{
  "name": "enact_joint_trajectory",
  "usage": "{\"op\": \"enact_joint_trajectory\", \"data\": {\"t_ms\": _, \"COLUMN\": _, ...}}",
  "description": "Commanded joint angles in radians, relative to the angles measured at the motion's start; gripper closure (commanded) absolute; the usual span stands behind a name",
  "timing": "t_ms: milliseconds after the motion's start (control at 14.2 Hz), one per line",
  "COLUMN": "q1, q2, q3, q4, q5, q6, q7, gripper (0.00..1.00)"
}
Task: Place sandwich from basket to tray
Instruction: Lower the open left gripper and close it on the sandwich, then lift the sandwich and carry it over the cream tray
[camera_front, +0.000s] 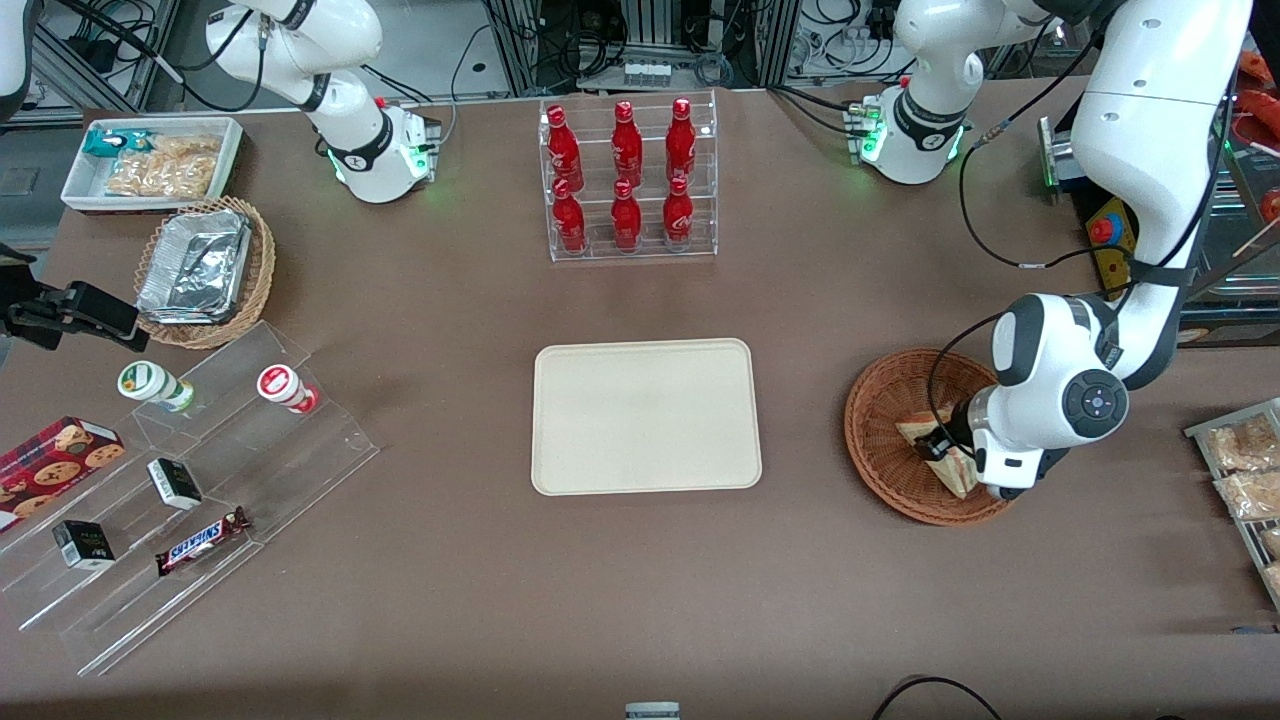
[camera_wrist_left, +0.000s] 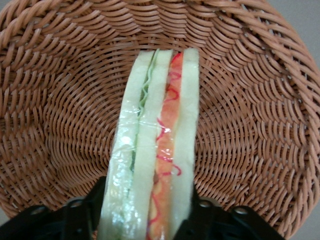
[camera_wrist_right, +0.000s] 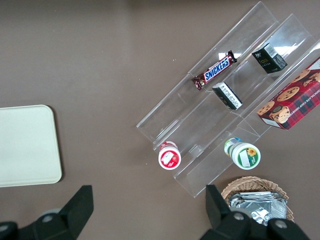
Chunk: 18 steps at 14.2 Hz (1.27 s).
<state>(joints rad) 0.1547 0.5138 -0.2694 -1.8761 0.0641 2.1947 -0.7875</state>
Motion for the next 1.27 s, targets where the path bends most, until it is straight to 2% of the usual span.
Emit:
{"op": "enact_joint_trajectory", "data": {"t_ms": 0, "q1": 0.0, "q2": -0.023, "q3": -0.004, "q4": -0.005, "q5": 0.016, "q6": 0.008, "q7": -0.015, "gripper": 0.96}}
{"op": "enact_joint_trajectory", "data": {"t_ms": 141, "q1": -0.001, "q2": -0.044, "q3": -0.014, "q4": 0.024, "q5": 0.016, "q6": -0.021, "q7": 0.039, "gripper": 0.96}}
{"op": "enact_joint_trajectory", "data": {"t_ms": 353, "q1": -0.04, "q2": -0.054, "q3": -0.098, "q4": 0.142, "q5": 0.017, "q6": -0.172, "q7": 0.079, "gripper": 0.96}}
{"op": "enact_joint_trajectory", "data": {"t_ms": 494, "q1": -0.114, "q2": -0.041, "q3": -0.143, "q4": 0.216, "q5": 0.016, "q6": -0.213, "q7": 0.094, "gripper": 0.94}}
{"op": "enact_joint_trajectory", "data": {"t_ms": 776, "q1": -0.266, "q2": -0.04, "q3": -0.16, "q4": 0.216, "q5": -0.007, "q6": -0.208, "q7": 0.099, "gripper": 0.93}}
{"op": "enact_joint_trajectory", "data": {"t_ms": 918, "q1": -0.361, "q2": 0.032, "q3": -0.208, "q4": 0.253, "q5": -0.018, "q6": -0.185, "q7": 0.065, "gripper": 0.93}}
{"op": "enact_joint_trajectory", "data": {"t_ms": 1059, "q1": -0.461, "q2": 0.098, "q3": -0.203, "q4": 0.31, "q5": 0.002, "q6": -0.161, "q7": -0.013, "gripper": 0.9}}
{"op": "enact_joint_trajectory", "data": {"t_ms": 1200, "q1": -0.507, "q2": 0.155, "q3": -0.203, "q4": 0.366, "q5": 0.049, "q6": -0.158, "q7": -0.056, "gripper": 0.89}}
